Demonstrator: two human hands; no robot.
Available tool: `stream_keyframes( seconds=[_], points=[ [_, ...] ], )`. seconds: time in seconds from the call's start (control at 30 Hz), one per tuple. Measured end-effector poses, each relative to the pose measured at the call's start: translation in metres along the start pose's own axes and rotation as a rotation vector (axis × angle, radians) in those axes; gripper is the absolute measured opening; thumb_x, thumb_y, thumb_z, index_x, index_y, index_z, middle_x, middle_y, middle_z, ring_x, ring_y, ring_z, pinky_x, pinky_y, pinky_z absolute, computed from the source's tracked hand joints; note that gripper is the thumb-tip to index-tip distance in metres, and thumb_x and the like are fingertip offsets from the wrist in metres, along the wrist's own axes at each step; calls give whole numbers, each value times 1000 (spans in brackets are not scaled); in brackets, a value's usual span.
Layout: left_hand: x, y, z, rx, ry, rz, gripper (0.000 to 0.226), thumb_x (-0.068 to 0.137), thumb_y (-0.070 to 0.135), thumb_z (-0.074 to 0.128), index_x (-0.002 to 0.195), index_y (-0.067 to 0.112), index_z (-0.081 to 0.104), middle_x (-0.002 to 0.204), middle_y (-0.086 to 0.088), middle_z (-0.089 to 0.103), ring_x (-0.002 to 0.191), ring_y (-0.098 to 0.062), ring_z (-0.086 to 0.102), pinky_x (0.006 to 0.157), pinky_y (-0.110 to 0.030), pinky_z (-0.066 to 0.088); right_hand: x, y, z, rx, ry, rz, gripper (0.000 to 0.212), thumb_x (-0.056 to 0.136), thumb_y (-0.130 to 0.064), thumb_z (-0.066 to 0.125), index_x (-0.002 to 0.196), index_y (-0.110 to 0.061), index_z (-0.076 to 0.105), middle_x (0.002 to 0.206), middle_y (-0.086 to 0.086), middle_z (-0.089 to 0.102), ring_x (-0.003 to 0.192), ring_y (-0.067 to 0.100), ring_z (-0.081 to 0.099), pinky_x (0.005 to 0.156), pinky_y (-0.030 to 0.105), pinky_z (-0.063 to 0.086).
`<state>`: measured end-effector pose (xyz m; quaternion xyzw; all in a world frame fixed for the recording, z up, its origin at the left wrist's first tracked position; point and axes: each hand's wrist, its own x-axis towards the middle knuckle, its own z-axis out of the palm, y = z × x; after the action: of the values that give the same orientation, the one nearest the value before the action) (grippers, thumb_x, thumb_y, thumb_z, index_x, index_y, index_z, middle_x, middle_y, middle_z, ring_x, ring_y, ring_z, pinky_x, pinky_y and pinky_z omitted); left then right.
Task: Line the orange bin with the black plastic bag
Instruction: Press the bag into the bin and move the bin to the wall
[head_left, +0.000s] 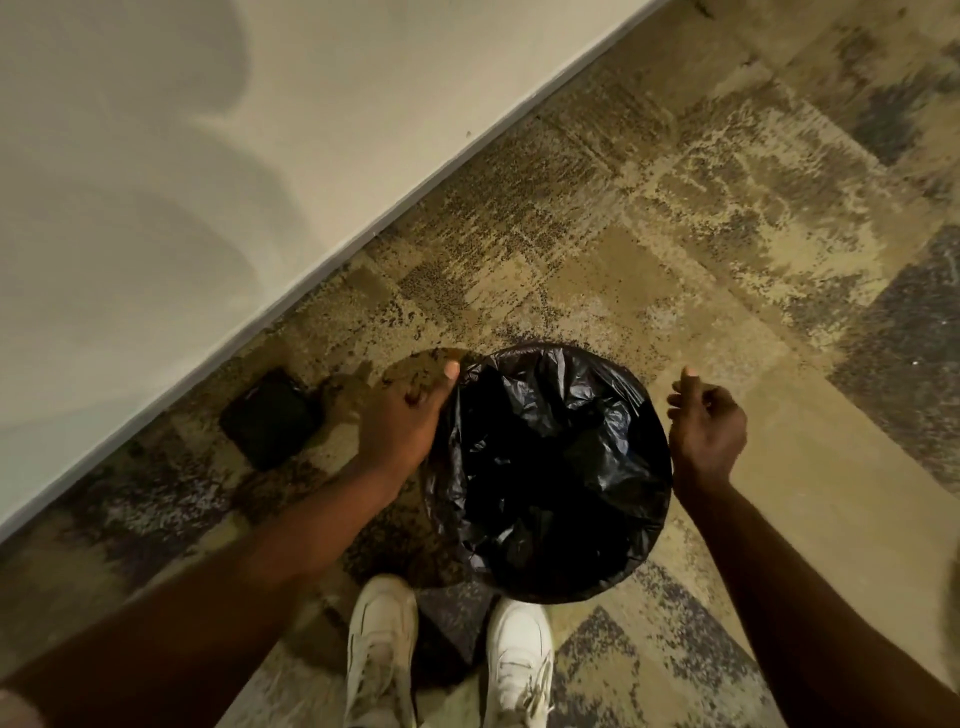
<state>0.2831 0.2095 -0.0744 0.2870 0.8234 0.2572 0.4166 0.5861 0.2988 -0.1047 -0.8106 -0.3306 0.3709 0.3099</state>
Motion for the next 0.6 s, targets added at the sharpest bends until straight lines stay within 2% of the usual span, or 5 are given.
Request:
stream_keyframes(
  seconds=[0.1,0.2,0.33,0.47,0.6],
  points=[
    [-15,-5,-1,-28,-17,-33,57,79,65,82,92,12,65,79,5,63,70,-7,58,58,-25,43,-26,6,-10,-62,36,-109,47,98,-61,62,97,-15,66,96,7,73,88,24,68,79,36,54],
    [-30,-7,2,-21,-79,-113,55,80,43,90,115,15,59,99,5,62,88,-11,61,71,-30,52,-47,17,-23,-116,-17,-147,41,94,-53,74,109,-15,70,107,7,71,90,19,67,76,29,54],
    [-30,-23,5,-55,-96,-205,30,91,25,83,111,16,65,106,-7,70,97,-25,70,87,-44,63,-59,36,-33,-119,-29,-64,33,89,-47,81,109,-21,75,107,5,74,96,20,71,87,39,61],
    [-32,-32,0,-281,-128,-397,19,94,30,79,95,21,62,104,-6,71,89,-20,66,86,-41,55,-63,53,-40,76,-149,73,14,98,-28,75,101,-14,75,102,6,79,100,25,74,92,45,62],
    [-29,-52,-1,-367,-158,-501,61,73,60,89,113,17,72,109,-1,77,104,-20,70,88,-39,55,-60,57,-44,205,-217,197,24,105,-20,64,83,-11,68,88,8,68,90,24,62,79,42,52]
  ],
)
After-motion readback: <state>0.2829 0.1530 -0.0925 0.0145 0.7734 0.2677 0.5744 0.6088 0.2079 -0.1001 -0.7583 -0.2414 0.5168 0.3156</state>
